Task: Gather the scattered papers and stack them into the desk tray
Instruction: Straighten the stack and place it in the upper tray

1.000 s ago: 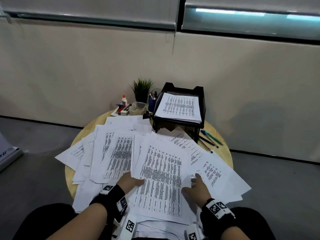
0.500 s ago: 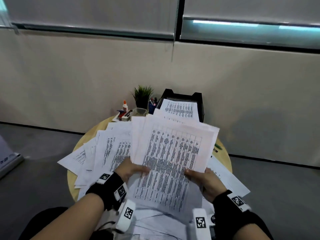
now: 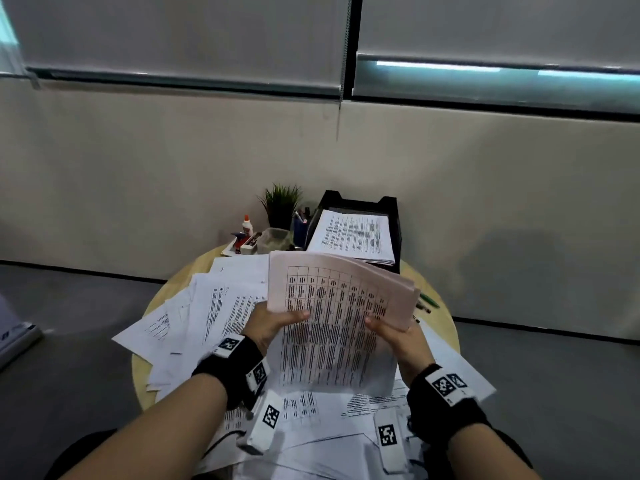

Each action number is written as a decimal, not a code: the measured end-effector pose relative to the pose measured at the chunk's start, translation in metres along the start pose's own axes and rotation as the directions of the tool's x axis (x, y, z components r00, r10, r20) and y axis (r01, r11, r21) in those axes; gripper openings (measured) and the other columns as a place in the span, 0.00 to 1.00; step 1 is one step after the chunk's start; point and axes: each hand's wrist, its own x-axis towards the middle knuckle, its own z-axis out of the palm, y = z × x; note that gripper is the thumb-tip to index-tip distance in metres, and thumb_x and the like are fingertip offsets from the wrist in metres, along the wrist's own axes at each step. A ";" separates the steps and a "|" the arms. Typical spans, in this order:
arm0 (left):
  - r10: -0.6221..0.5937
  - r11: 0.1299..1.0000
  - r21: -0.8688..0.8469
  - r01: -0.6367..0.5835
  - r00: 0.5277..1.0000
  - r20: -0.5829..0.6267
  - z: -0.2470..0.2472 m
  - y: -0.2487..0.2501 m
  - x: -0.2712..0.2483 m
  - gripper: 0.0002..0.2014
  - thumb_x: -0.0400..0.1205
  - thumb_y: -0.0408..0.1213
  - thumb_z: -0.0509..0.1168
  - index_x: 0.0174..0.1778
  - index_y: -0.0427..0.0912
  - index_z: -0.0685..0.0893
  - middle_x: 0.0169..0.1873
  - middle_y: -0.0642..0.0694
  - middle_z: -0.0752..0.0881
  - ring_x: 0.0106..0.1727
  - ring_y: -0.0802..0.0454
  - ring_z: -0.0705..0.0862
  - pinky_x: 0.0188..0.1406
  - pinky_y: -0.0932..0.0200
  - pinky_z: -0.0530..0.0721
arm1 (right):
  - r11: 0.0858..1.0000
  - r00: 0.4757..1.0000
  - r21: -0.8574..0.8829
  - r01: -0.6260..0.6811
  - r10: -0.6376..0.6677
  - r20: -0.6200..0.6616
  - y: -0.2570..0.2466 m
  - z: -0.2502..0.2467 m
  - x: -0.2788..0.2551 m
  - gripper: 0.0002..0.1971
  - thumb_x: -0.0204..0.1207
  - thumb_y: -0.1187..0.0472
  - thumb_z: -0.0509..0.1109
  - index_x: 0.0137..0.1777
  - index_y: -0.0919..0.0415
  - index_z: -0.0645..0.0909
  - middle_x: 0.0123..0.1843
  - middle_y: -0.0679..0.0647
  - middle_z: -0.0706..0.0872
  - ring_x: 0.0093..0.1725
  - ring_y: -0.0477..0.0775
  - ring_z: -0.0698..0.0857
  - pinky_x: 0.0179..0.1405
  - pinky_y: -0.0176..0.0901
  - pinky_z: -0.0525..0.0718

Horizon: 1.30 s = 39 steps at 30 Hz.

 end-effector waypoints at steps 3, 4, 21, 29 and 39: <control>0.056 0.998 -0.015 -0.057 0.997 -0.057 0.007 0.006 0.000 0.37 0.46 0.50 0.83 0.51 0.38 0.86 0.45 0.41 0.91 0.53 0.43 0.89 0.66 0.40 0.80 | 0.999 0.999 0.033 0.028 -0.027 -0.032 -0.011 0.006 0.000 0.17 0.60 0.58 0.84 0.49 0.59 0.87 0.48 0.56 0.92 0.52 0.56 0.90 0.57 0.54 0.84; 0.073 0.997 -0.026 -0.075 0.995 -0.064 0.008 0.010 0.000 0.36 0.48 0.49 0.82 0.52 0.38 0.86 0.46 0.41 0.91 0.53 0.43 0.89 0.65 0.40 0.80 | 0.998 0.998 0.046 0.045 -0.043 -0.038 -0.017 0.007 0.001 0.14 0.63 0.63 0.80 0.50 0.60 0.87 0.48 0.55 0.92 0.51 0.54 0.90 0.56 0.51 0.85; 0.041 0.999 0.000 -0.041 0.998 -0.043 0.013 0.003 -0.007 0.37 0.47 0.52 0.83 0.50 0.37 0.85 0.45 0.42 0.91 0.54 0.45 0.88 0.69 0.38 0.76 | 0.962 0.955 -0.039 0.270 -0.273 -0.118 -0.043 0.011 -0.013 0.37 0.56 0.28 0.73 0.41 0.67 0.85 0.39 0.60 0.90 0.40 0.60 0.89 0.46 0.56 0.85; 0.023 1.000 0.015 -0.022 0.998 -0.064 0.013 0.002 -0.007 0.30 0.51 0.47 0.84 0.45 0.37 0.84 0.41 0.42 0.90 0.50 0.45 0.88 0.67 0.39 0.79 | 0.963 0.965 -0.086 0.254 -0.258 -0.042 -0.041 0.006 -0.017 0.08 0.66 0.51 0.79 0.42 0.53 0.92 0.41 0.54 0.93 0.45 0.53 0.91 0.49 0.48 0.87; -0.012 0.999 0.032 0.017 0.987 -0.161 0.019 -0.013 -0.011 0.39 0.51 0.49 0.84 0.56 0.36 0.80 0.49 0.41 0.88 0.55 0.44 0.85 0.69 0.40 0.76 | 0.986 0.998 -0.164 -0.030 0.021 -0.058 -0.003 0.005 -0.017 0.10 0.69 0.69 0.76 0.45 0.54 0.86 0.40 0.46 0.93 0.41 0.45 0.90 0.50 0.51 0.86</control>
